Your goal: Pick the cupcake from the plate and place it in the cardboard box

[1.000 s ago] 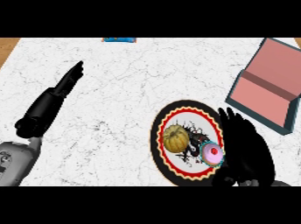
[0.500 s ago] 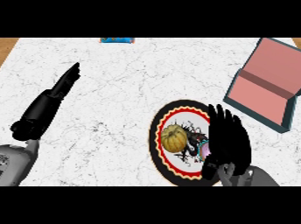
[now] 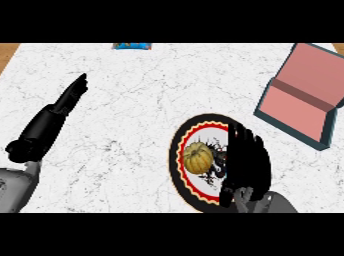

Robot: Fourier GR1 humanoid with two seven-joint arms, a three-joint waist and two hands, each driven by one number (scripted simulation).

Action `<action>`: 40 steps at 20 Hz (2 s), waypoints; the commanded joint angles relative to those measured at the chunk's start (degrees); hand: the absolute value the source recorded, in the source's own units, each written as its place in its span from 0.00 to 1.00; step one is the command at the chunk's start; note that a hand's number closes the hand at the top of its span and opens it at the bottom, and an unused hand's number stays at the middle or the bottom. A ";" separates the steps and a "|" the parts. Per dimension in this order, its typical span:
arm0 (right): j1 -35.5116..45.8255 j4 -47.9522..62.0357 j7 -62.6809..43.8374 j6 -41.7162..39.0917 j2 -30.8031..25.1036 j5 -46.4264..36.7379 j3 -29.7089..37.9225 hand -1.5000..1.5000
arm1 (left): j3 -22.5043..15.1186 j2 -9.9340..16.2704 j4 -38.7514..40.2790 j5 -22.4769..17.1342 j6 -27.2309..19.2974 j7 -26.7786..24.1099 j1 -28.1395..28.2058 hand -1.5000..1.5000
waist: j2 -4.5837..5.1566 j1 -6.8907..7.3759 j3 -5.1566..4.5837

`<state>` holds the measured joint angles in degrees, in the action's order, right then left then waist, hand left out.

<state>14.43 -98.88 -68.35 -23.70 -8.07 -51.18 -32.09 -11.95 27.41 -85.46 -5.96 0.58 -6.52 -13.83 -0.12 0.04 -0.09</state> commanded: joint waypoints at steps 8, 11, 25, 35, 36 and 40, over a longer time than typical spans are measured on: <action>-2.33 3.09 -7.65 -6.88 3.68 -6.54 5.68 0.00 | 0.27 -1.26 -3.46 1.95 -0.76 1.54 2.42 0.50 | -0.04 0.16 0.07; -5.29 3.24 -7.04 -5.36 6.68 -9.53 3.65 0.00 | 2.26 -0.95 -0.47 1.00 1.55 -0.34 1.10 0.50 | 0.09 -0.16 0.06; -6.71 4.35 11.26 -1.83 2.63 -21.53 2.83 1.00 | 6.02 -5.44 -0.56 4.64 4.66 1.69 0.24 0.50 | 0.10 -0.17 0.09; 6.27 2.62 53.23 3.34 1.58 -6.44 -6.21 1.00 | 4.09 -5.80 -0.14 5.53 4.56 1.66 -1.27 0.50 | 0.53 1.31 0.22; 7.41 5.08 56.01 6.61 0.56 -6.61 -4.23 1.00 | 4.63 -3.98 -3.45 3.77 6.82 1.46 1.96 0.50 | 0.31 2.43 0.23; 11.61 4.88 62.61 10.90 -1.82 -9.21 -3.09 1.00 | 4.80 -5.60 -3.15 5.45 4.64 4.10 -0.01 0.50 | 0.17 0.67 0.15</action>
<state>22.25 -94.52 -13.50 -17.00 -7.92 -59.73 -35.98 -7.72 21.73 -87.55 -0.65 5.32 -4.62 -13.12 0.22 1.34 0.09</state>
